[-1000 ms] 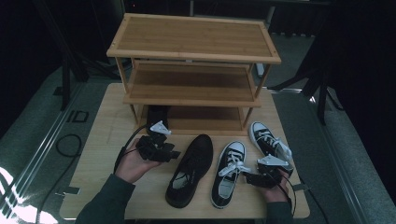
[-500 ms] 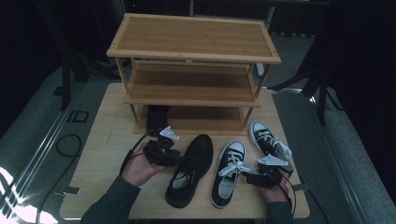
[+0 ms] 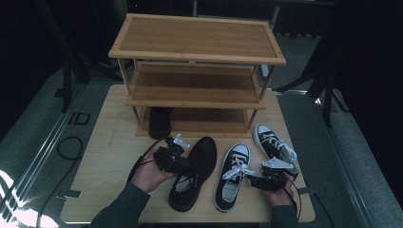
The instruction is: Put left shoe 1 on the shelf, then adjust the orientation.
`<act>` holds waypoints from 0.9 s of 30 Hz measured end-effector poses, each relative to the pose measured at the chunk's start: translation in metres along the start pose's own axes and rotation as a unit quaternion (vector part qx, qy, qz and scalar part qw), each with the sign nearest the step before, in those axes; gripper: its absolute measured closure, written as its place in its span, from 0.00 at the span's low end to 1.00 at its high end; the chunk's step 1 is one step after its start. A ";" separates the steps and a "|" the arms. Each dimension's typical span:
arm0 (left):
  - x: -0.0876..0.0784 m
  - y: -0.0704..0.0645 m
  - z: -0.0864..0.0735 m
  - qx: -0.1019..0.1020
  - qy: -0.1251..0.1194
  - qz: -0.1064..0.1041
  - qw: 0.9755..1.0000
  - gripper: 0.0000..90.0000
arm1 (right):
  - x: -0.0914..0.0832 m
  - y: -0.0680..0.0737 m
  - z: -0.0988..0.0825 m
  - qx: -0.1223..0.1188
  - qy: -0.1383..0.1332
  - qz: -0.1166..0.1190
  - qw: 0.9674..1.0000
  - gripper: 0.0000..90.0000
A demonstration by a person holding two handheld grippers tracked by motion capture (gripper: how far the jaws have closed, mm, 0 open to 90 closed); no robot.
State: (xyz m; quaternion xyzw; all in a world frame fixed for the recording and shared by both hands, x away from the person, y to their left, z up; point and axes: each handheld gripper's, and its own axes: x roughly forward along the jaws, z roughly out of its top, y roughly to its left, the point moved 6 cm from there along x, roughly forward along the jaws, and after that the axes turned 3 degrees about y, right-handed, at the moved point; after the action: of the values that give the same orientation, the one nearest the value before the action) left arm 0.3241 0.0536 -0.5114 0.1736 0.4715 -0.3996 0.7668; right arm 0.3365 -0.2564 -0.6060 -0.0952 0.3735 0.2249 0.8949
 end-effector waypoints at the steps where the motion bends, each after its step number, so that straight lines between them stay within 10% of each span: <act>1: 0.001 0.000 0.000 0.000 0.001 -0.002 1.000 0.75 | 0.000 0.000 0.000 0.000 0.000 0.000 1.000 0.27; 7: 0.007 0.002 0.001 -0.003 0.023 0.032 0.999 0.81 | 0.000 0.000 0.000 0.000 0.000 0.000 1.000 0.27; 27: 0.007 0.012 -0.002 -0.053 -0.017 0.013 0.998 0.96 | 0.000 0.000 0.000 0.000 0.000 0.000 1.000 0.27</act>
State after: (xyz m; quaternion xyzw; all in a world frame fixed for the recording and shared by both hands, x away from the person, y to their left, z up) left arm 0.3339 0.0597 -0.5196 0.1321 0.4770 -0.3663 0.7880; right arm 0.3368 -0.2563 -0.6060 -0.0949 0.3733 0.2251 0.8950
